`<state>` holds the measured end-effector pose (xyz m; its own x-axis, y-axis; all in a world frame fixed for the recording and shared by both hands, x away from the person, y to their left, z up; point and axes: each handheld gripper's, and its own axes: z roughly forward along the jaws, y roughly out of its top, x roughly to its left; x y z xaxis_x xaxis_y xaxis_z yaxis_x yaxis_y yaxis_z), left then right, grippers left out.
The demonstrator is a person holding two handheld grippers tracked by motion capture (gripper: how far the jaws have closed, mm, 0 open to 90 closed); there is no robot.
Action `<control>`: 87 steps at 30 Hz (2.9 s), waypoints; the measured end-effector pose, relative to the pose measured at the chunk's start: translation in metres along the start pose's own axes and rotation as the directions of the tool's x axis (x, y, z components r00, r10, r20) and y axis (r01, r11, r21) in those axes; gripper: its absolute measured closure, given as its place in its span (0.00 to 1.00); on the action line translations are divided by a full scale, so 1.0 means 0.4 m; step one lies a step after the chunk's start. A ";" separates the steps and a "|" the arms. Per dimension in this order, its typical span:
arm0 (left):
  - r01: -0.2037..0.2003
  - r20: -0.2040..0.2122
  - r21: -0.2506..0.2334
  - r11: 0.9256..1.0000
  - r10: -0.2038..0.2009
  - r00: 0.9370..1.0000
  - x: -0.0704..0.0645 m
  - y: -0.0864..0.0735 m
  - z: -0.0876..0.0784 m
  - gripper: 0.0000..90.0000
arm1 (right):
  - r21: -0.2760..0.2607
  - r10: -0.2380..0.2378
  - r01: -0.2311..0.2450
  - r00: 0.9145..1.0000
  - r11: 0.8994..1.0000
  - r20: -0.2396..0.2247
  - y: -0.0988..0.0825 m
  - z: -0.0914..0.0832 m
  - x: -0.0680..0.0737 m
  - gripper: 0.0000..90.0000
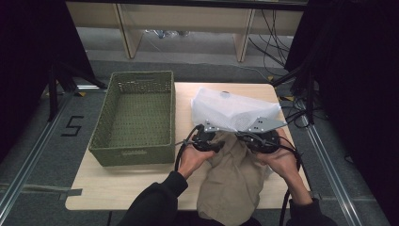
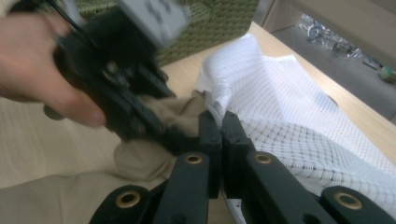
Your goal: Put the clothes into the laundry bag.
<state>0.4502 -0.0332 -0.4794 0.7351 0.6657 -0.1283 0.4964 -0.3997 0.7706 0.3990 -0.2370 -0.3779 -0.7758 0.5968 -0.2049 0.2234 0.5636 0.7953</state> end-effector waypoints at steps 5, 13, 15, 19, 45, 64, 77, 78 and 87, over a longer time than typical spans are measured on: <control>-0.036 -0.040 0.021 0.999 0.036 0.999 -0.009 0.002 -0.027 0.48 | 0.028 0.015 -0.015 1.000 0.999 -0.001 -0.020 0.016 0.003 1.00; -0.055 -0.061 -0.003 0.998 0.055 0.997 0.028 0.002 -0.095 0.30 | 0.036 -0.001 0.001 1.000 0.999 -0.010 -0.024 0.028 0.008 1.00; -0.011 -0.045 -0.016 1.000 0.010 0.999 0.040 0.002 -0.076 0.30 | 0.042 -0.004 0.004 1.000 0.999 -0.011 -0.021 0.030 0.011 1.00; -0.008 -0.052 -0.017 1.000 0.007 0.999 0.060 0.006 -0.020 0.26 | 0.044 -0.003 0.004 1.000 0.999 -0.018 -0.022 0.035 0.016 1.00; 0.015 0.017 0.001 1.000 -0.015 1.000 0.060 0.000 -0.038 0.41 | 0.043 0.020 -0.019 0.999 0.999 -0.027 -0.046 0.017 0.018 1.00; 0.008 0.075 -0.050 0.999 -0.004 0.997 0.009 -0.010 -0.040 0.70 | 0.070 0.013 -0.010 0.999 0.997 -0.046 -0.071 0.031 0.042 1.00; 0.013 0.049 -0.067 0.998 -0.009 0.999 0.007 -0.007 -0.037 0.76 | 0.064 0.017 -0.012 0.997 0.998 -0.080 -0.073 0.019 0.065 1.00; 0.012 0.047 -0.059 0.998 -0.009 0.999 0.011 -0.008 -0.044 0.73 | 0.070 0.017 -0.012 0.996 0.997 -0.084 -0.083 0.018 0.070 1.00; -0.003 0.064 0.044 0.999 0.000 0.998 -0.004 -0.045 -0.077 0.50 | 0.104 0.033 -0.026 0.997 0.994 -0.070 -0.136 0.003 0.065 1.00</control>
<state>0.4260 -0.0077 -0.4738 0.7633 0.6240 -0.1675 0.5139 -0.4293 0.7427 0.3674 -0.2514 -0.4272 -0.8075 0.5735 -0.1380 0.3035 0.6046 0.7365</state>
